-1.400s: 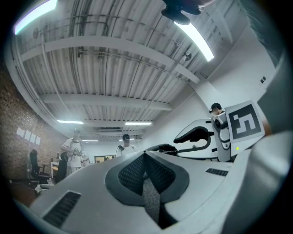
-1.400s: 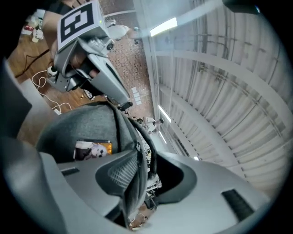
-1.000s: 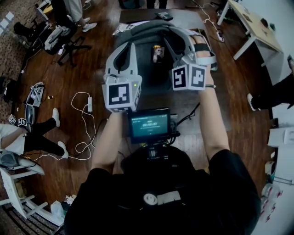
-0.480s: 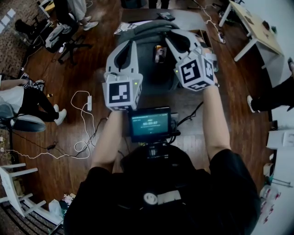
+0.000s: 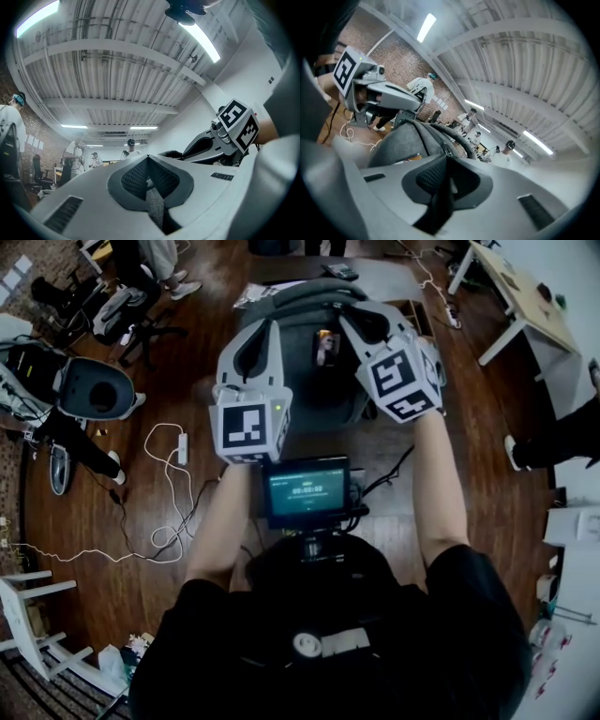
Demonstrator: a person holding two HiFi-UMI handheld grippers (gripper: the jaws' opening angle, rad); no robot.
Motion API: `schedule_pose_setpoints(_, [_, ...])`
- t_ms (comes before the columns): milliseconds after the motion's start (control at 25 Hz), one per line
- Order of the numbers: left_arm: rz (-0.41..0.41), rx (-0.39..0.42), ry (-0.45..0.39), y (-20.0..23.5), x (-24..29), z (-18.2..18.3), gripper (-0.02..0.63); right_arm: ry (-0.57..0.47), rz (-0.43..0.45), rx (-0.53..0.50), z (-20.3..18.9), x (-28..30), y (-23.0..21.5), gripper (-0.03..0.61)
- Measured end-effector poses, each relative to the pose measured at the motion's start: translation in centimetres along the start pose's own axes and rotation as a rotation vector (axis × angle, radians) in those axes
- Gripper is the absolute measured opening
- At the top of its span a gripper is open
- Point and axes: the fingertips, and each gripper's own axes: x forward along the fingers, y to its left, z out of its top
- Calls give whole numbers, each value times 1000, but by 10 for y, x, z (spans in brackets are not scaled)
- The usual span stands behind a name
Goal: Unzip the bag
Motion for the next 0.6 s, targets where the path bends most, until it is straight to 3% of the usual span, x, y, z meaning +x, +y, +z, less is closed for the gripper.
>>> schedule_pose_setpoints(160, [-2,5,-2,0,0,1,-3,2,-30,-96,9,-5,1,55])
schedule_pose_setpoints(360, [-16,5,-5,-4,2,0,-3,31,-48,-303,15,-7,5,38])
schedule_pose_setpoints(600, [-22,-2,-9,-5,4,2,-5,48,-70,-283,3,-5,1,44])
